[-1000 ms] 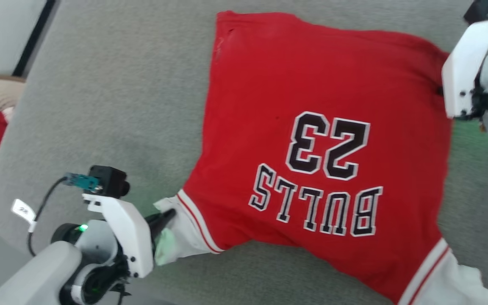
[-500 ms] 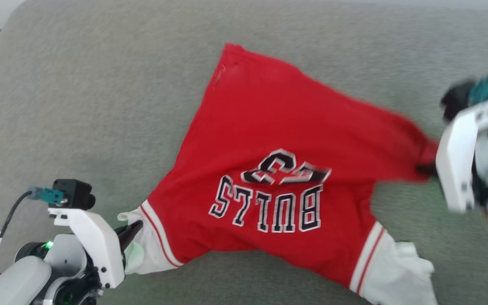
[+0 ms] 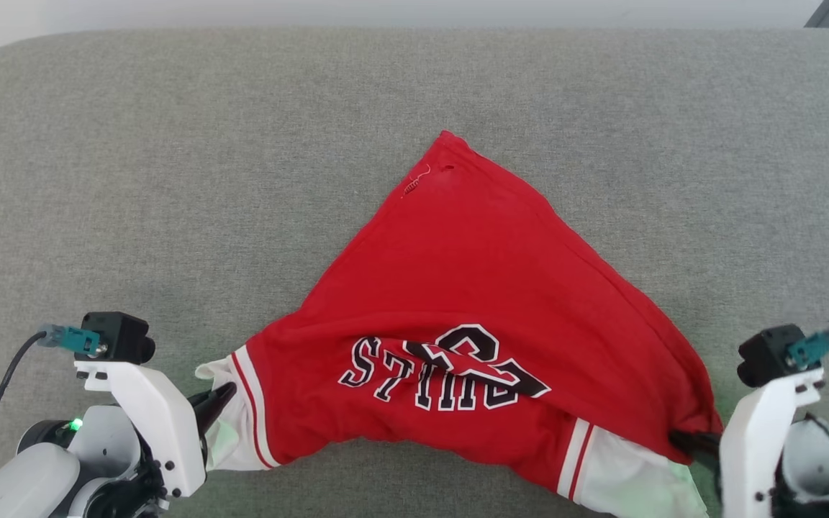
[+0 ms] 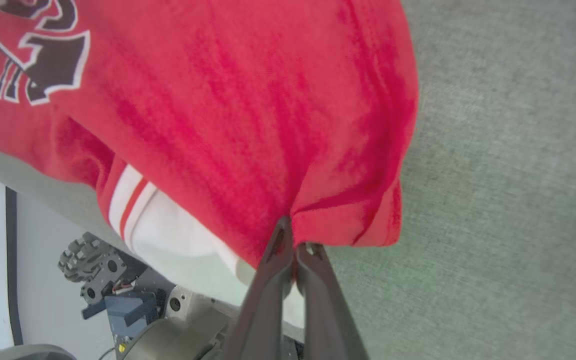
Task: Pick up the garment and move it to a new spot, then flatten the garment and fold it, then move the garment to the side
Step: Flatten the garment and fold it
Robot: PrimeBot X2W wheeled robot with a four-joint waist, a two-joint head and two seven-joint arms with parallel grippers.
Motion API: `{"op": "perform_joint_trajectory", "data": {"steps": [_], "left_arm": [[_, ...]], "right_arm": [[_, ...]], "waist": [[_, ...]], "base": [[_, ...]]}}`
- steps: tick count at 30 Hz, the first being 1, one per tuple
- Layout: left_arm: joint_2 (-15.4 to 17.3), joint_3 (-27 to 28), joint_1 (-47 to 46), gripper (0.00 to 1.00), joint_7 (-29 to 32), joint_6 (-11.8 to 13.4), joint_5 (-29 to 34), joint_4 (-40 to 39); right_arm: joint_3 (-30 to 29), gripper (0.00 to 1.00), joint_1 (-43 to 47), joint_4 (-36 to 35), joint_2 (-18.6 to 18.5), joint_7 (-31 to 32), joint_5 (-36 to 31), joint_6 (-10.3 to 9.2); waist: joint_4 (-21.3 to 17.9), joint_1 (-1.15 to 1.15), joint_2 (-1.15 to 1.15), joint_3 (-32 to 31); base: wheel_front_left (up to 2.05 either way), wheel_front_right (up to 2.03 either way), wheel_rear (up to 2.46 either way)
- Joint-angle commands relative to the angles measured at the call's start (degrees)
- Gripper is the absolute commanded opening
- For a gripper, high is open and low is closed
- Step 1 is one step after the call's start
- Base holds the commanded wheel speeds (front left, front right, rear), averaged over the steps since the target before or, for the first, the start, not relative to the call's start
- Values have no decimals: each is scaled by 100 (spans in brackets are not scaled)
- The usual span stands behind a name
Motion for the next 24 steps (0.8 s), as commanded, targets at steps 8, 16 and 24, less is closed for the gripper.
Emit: {"op": "perform_joint_trajectory", "data": {"steps": [8, 16, 24], "left_arm": [[-51, 42, -70, 0, -115, -106, 5, 162], [-16, 90, 39, 0, -225, -120, -26, 144], [-44, 84, 26, 0, -245, -107, 0, 78]], "right_arm": [[-7, 100, 206, 335, 286, -1843, -556, -1], [-311, 100, 388, -282, 361, -3246, -959, -1], [-28, 100, -246, -639, 456, -3882, -1372, 0]], "waist": [[11, 0, 0, -13], [14, 0, 0, -44], [130, 0, 0, -67]], "base": [[0, 0, 0], [0, 0, 0], [0, 0, 0]]}}
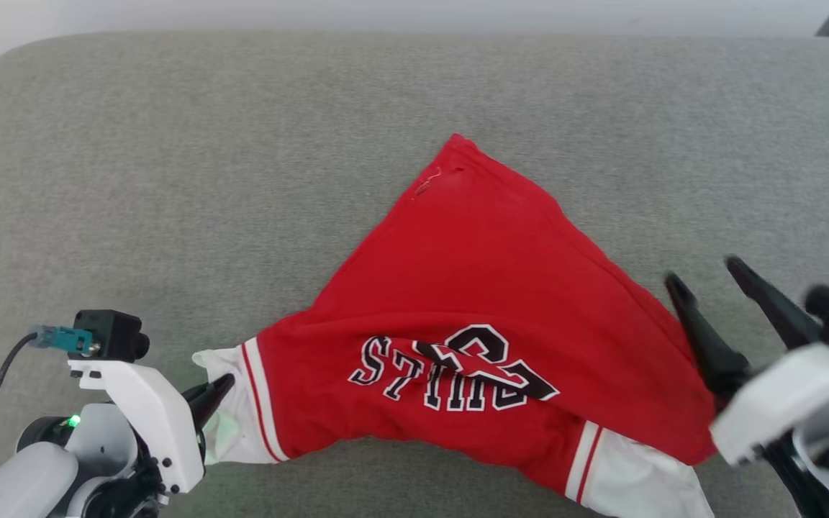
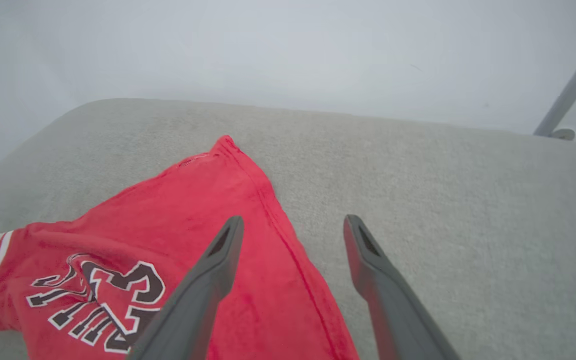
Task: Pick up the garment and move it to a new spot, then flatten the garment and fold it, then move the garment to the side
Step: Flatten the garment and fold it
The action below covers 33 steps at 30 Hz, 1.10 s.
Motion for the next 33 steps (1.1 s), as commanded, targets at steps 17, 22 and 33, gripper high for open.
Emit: {"op": "perform_joint_trajectory", "data": {"steps": [17, 22, 33], "left_arm": [[-689, -545, -696, 0, 292, -403, 322, 303], [-949, -701, -917, 0, 348, -568, 407, 473], [-1295, -823, -1168, 0, 263, -870, 422, 852]], "right_arm": [[1753, 100, -3406, 3019, -993, 364, 621, -1], [2313, 100, -4223, 4186, -1215, 715, 851, -1], [3566, 100, -5291, 5914, -1459, 2298, 1604, -1]], "waist": [[1345, 0, 0, 48], [1726, 0, 0, 144], [2143, 0, 0, 387]], "base": [[0, 0, 0], [0, 0, 0], [0, 0, 0]]}}
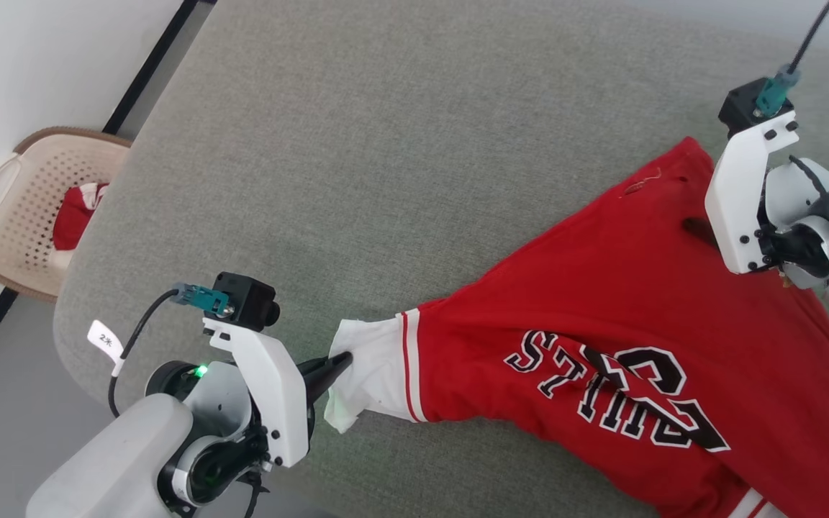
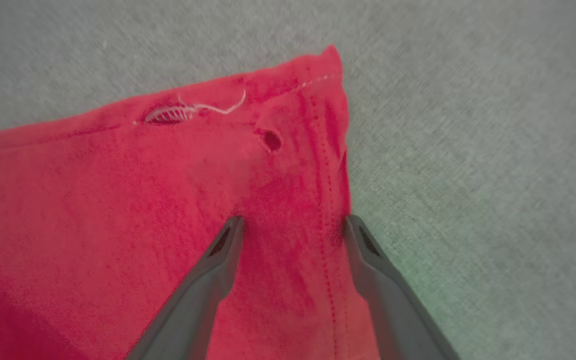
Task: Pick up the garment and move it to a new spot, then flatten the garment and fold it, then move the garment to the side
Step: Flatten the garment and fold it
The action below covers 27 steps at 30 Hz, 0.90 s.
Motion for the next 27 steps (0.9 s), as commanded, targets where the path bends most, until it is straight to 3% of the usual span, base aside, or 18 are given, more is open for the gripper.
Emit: {"op": "perform_joint_trajectory", "data": {"steps": [1, 4, 5, 6, 7, 15, 27], "left_arm": [[-41, -2, -87, 0, -36, -53, -22, 56], [-113, -14, -123, 0, -60, -115, -36, 179], [-140, -18, -139, 0, -64, -139, -41, 216], [-151, -25, -168, 0, -61, -156, -40, 261], [-161, -23, -206, 0, -58, -171, -40, 292], [-30, 60, -500, 0, 110, -263, -44, 420], [868, 410, -1732, 0, 1208, -210, -42, 256]], "right_arm": [[180, 100, -59, 161, -36, 266, 105, -2], [400, 100, 4, 459, -3, 702, 369, -1], [485, 90, 26, 504, -2, 821, 445, -1], [558, 38, 37, 496, 1, 894, 554, 0], [604, 0, 27, 475, -15, 918, 647, 0], [669, 0, -468, 218, -219, 517, 1019, -3], [686, 0, -1189, -671, -567, -186, 1323, -3]], "waist": [[50, 0, 0, 59], [70, 0, 0, 97], [72, 0, 0, 107], [72, 0, 0, 116], [65, 0, 0, 125], [-134, 0, 0, 87], [-910, 0, 0, -241]], "base": [[0, 0, 0], [0, 0, 0], [0, 0, 0], [0, 0, 0], [0, 0, 0], [0, 0, 0], [0, 0, 0]]}}
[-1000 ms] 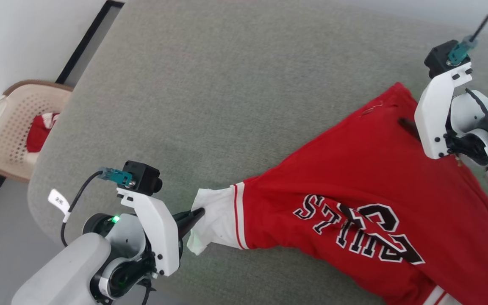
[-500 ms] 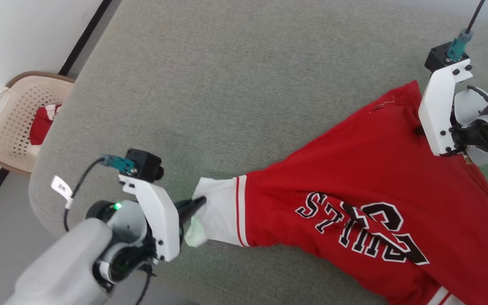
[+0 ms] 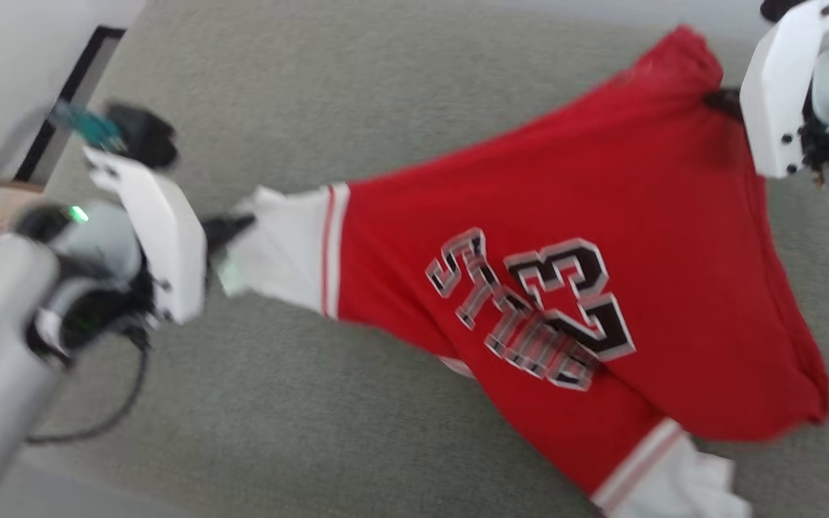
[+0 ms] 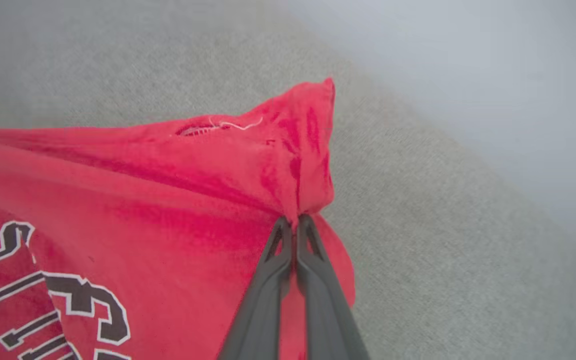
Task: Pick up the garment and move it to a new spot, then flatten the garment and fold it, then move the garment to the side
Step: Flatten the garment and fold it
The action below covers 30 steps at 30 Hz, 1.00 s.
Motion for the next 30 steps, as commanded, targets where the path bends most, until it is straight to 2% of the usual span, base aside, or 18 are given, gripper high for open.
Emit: {"op": "perform_joint_trajectory", "data": {"steps": [1, 6, 10, 19, 24, 27, 28, 30], "left_arm": [[91, 63, -148, 0, 85, 45, 12, 13], [351, 212, -913, 0, 579, 98, 103, 111], [426, 261, -1483, 0, 851, 60, 261, 335], [198, 217, -2518, 0, 1085, -153, 501, 1021], [-145, 148, -3059, 0, 742, -375, 786, 1582], [-395, 137, -3482, 0, 233, -489, 1107, 1995], [-395, 137, -3482, 0, 233, -489, 1107, 1995], [-520, 119, -3791, 0, -250, -531, 1419, 2262]], "right_arm": [[-24, 0, -80, -72, -74, -63, 27, -4], [-183, 0, -221, -487, -255, -196, 79, -5], [-364, 0, -273, -765, -330, -247, 111, -6], [-809, 0, -232, -1064, -282, -171, 26, -9], [-1107, 0, -365, -887, -97, -344, -250, -8], [-1270, 0, -594, -622, 103, -741, -605, -8], [-1270, 0, -594, -622, 103, -741, -605, -8], [-1338, 0, -775, -380, 283, -1109, -869, -8]], "waist": [[-186, 0, 0, -113], [-483, 0, 0, -252], [-700, 0, 0, -389], [-1046, 0, 0, -606], [-1133, 0, 0, -475], [-1183, 0, 0, -278], [-1183, 0, 0, -278], [-1222, 0, 0, -115]], "base": [[0, 0, 0], [0, 0, 0], [0, 0, 0], [0, 0, 0], [0, 0, 0], [0, 0, 0], [0, 0, 0], [0, 0, 0]]}}
